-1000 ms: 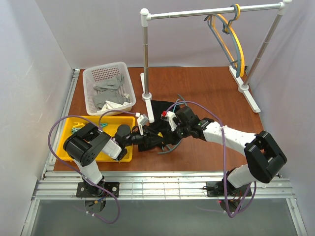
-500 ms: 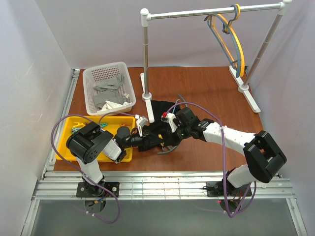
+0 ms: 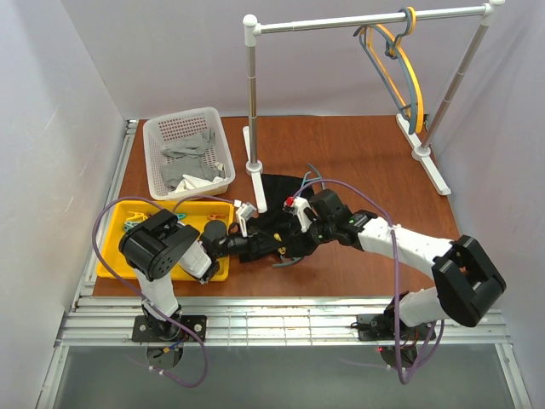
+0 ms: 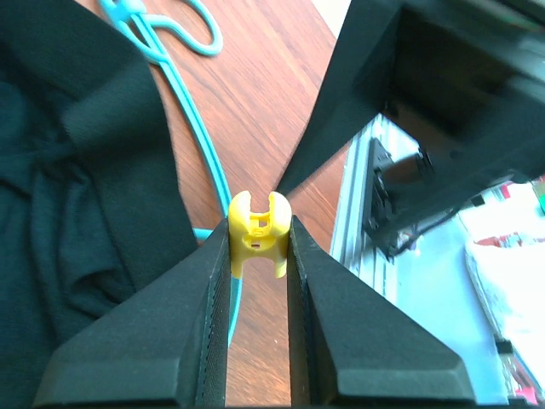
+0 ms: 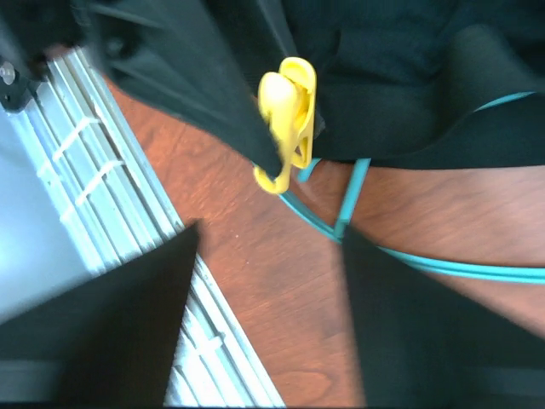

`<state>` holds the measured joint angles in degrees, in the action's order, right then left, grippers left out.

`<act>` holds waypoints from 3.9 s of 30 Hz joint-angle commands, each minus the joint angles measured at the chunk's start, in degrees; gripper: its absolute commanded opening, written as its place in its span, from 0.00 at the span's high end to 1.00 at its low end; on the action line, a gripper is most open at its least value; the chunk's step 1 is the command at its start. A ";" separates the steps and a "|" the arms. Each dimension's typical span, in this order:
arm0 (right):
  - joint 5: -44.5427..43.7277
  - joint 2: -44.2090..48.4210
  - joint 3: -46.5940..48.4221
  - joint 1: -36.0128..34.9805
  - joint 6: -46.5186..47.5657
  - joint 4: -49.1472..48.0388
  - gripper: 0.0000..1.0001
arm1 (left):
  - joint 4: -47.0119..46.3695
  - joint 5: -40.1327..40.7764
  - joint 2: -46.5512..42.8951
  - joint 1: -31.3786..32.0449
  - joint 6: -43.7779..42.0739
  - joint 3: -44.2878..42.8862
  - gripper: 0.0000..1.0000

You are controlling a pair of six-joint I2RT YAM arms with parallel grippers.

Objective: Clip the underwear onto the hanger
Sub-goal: Adjust the clamp.

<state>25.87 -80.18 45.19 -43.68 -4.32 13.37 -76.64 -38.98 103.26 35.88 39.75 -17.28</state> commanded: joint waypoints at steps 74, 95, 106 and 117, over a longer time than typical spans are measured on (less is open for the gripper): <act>7.53 5.39 -30.86 4.83 -30.40 -97.82 0.22 | -19.77 31.51 -28.47 14.75 5.34 1.90 1.00; 11.84 6.79 -30.95 6.15 -33.92 -106.27 0.27 | -20.04 31.25 -26.89 15.63 5.96 1.46 1.00; 12.54 9.16 -29.63 6.77 -33.04 -104.25 0.27 | -20.13 30.46 -25.66 16.06 5.96 0.67 1.00; 13.51 9.17 -29.19 6.85 -33.04 -104.24 0.65 | -20.21 29.05 -24.08 16.33 6.57 -0.56 1.00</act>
<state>38.46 -71.59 14.28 -37.12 -37.43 -75.02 -75.09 -9.26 78.59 51.81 46.44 -16.19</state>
